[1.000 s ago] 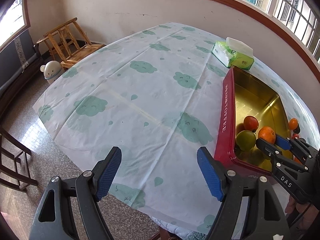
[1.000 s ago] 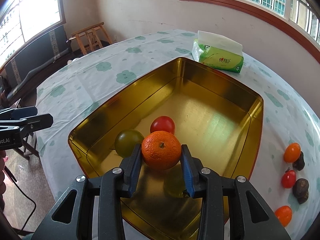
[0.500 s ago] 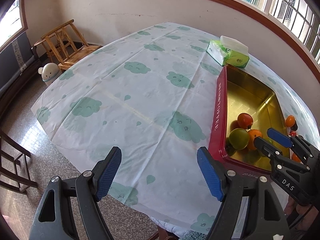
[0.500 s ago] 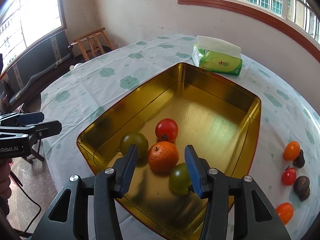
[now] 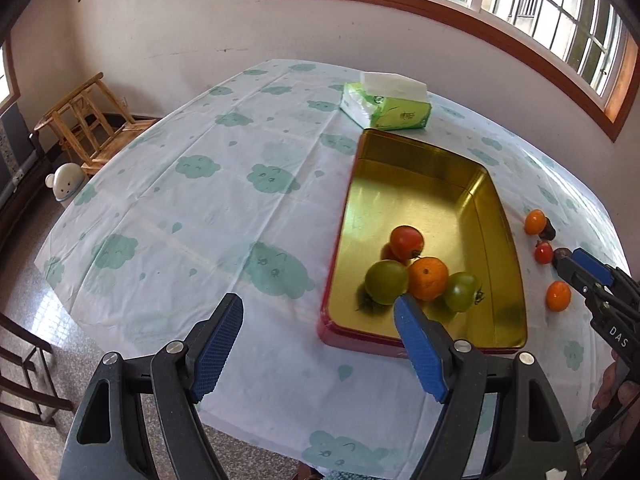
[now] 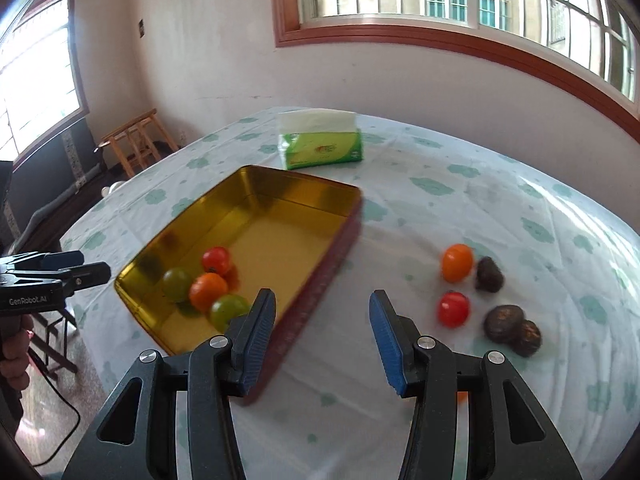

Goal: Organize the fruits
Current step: 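Move the right tool to a dark brown fruit and grasp it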

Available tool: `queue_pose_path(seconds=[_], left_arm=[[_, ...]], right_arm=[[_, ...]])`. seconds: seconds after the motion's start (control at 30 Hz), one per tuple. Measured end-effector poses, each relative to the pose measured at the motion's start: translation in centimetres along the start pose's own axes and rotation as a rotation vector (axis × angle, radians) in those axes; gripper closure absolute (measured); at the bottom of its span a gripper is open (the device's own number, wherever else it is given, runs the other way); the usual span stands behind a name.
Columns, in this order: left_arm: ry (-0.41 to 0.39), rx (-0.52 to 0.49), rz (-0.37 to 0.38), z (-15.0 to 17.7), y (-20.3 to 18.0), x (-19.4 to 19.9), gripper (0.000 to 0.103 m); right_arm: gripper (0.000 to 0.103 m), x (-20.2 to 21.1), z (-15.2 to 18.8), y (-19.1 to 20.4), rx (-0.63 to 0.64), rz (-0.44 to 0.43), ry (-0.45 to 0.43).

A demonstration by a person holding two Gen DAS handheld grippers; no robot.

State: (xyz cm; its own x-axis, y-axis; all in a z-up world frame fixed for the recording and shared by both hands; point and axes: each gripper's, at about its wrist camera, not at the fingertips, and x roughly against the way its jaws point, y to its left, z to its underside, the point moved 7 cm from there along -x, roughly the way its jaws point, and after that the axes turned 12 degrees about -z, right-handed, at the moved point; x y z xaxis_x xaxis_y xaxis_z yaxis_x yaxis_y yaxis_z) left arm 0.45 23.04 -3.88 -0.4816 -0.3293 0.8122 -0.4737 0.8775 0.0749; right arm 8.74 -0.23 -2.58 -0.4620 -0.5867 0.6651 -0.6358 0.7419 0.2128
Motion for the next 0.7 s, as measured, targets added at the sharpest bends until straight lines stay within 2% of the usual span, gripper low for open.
queue_pose_path(seconds=[0.13,0.27,0.47,0.7], left_arm=[[-0.017,-0.044,0.036,-0.7,-2.9,0.9,0.028],[-0.018,-0.088,0.076,-1.0,-6.4,1.4,0.028],[-0.003,-0.188,0.130,-0.7,-12.5,1.7,0.028],[-0.001,-0.289,0.187,-0.3,-18.5,2.1,0.028]], right_arm=[[0.053,2.2,1.8,-6.3,-0.077,0.105,0.012],[0.053,3.0,4.0,-11.1,-0.139,0.172,0.051],[0.053,1.7,5.8,-14.8,-0.182,0.183,0.100],[0.053,-0.7,5.2,-16.6,-0.180,0.167,0.119]])
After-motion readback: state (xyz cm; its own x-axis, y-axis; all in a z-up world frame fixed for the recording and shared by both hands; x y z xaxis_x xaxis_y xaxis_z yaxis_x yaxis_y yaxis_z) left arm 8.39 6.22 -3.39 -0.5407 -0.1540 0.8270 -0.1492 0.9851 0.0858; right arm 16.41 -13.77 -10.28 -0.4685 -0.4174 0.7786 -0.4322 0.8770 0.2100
